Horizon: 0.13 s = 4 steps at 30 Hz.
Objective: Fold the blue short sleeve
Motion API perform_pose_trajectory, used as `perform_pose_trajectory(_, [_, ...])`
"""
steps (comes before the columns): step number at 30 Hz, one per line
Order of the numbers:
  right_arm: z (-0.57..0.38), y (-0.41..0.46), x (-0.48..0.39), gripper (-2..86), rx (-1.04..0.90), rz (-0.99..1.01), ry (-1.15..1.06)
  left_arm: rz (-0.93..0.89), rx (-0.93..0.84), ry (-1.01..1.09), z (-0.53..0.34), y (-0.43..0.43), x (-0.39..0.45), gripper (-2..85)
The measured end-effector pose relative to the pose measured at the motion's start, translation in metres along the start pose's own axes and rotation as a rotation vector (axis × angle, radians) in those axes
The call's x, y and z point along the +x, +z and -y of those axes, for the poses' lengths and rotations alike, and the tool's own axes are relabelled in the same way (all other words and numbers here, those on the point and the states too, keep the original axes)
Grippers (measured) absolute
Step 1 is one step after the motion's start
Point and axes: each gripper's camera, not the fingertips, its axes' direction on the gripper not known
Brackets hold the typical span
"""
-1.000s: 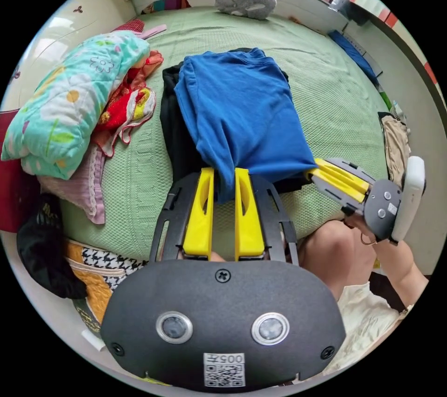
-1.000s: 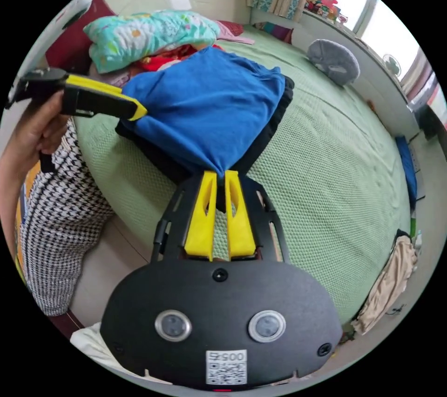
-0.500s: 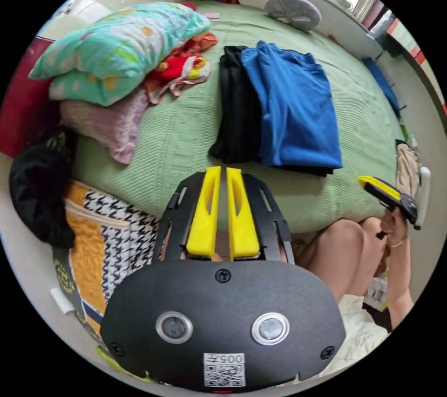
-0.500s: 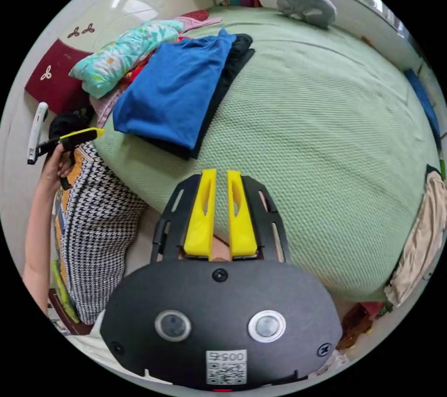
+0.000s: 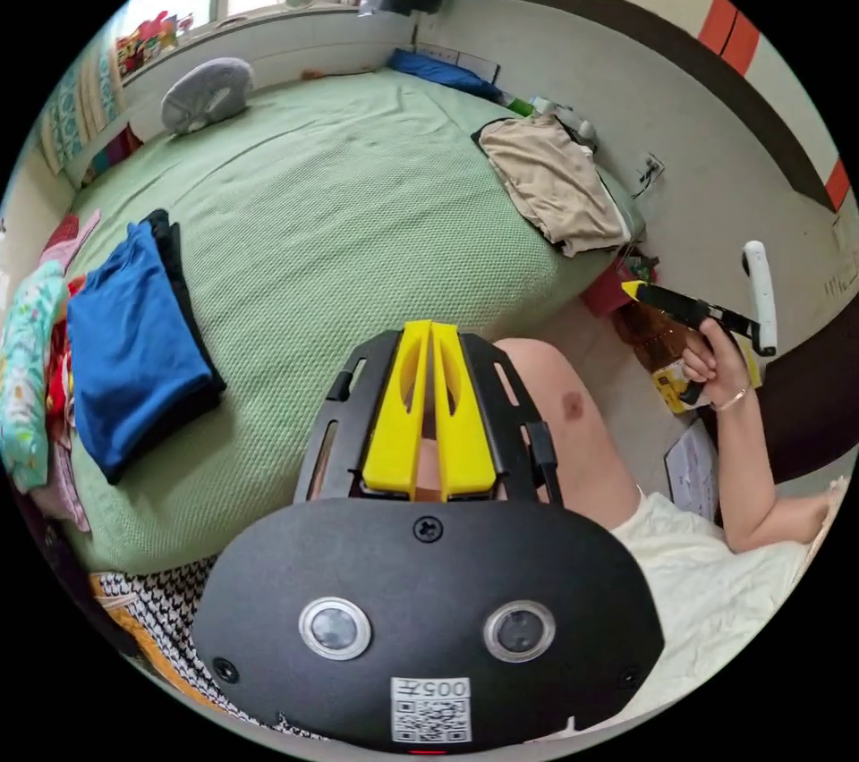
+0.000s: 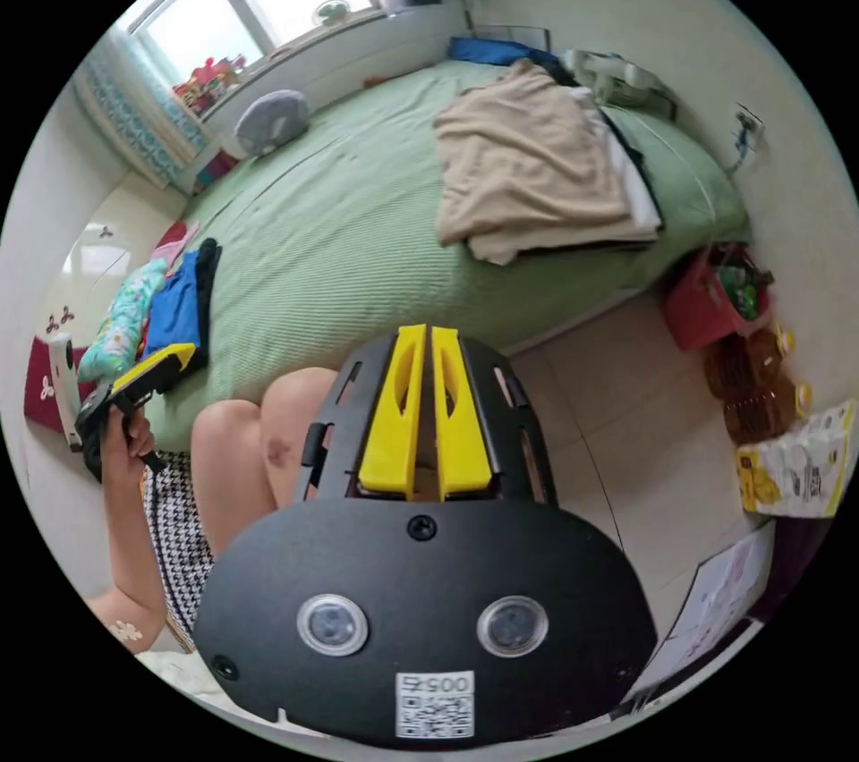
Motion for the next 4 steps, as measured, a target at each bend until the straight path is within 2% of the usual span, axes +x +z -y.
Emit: perform_pose_trajectory(4, [0.001,-0.022,0.033,-0.4,0.043,0.004,0.086,0.11,-0.036,0.028,0.048,0.061,0.035,-0.3])
